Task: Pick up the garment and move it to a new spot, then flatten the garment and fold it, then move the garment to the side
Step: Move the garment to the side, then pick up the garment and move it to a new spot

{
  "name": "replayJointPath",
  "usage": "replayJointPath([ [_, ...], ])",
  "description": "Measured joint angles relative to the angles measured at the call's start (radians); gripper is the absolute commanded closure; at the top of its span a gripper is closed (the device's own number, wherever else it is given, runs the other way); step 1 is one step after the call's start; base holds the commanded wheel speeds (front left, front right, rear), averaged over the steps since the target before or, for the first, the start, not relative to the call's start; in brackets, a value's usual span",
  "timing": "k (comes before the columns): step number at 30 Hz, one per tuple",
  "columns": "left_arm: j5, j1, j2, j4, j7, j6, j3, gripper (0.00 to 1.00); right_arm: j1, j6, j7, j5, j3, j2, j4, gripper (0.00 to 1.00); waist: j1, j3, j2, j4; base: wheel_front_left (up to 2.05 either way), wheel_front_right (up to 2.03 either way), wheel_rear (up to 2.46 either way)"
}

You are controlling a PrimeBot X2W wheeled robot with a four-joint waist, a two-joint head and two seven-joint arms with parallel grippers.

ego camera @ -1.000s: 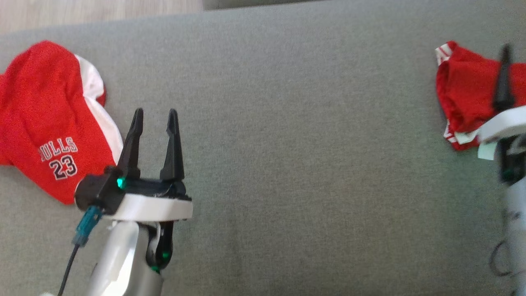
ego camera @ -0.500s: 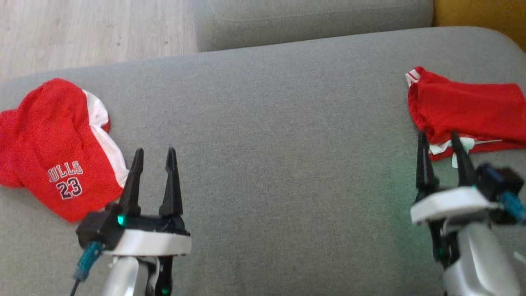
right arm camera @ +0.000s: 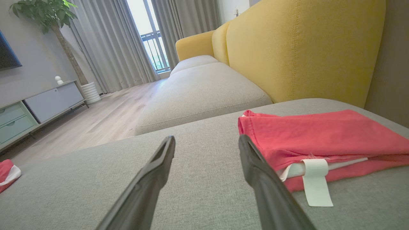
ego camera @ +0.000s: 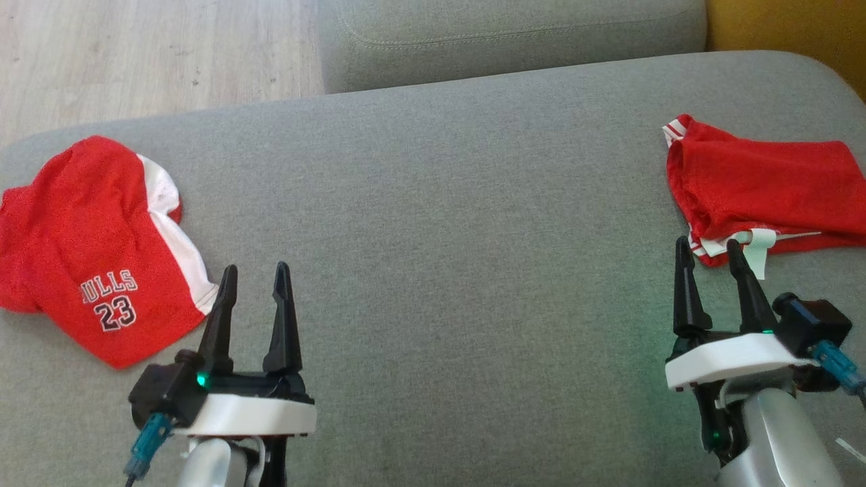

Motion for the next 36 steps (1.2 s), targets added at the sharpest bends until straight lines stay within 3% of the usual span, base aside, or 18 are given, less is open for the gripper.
replayJointPath([
  [17, 0.0, 0.0, 0.0, 0.003, 0.0, 0.012, 0.009, 0.0, 0.0, 0.0, -0.001, 0.022, 0.053, 0.0, -0.011, 0.0, 0.0, -0.007, 0.0, 0.047, 0.0, 0.0, 0.0],
  [36, 0.012, 0.04, 0.001, 0.011, 0.0, 0.012, 0.036, 0.0, 0.001, 0.0, -0.001, 0.114, 0.23, 0.0, -0.001, 0.0, 0.0, -0.052, 0.0, 0.32, 0.0, 0.0, 0.0],
])
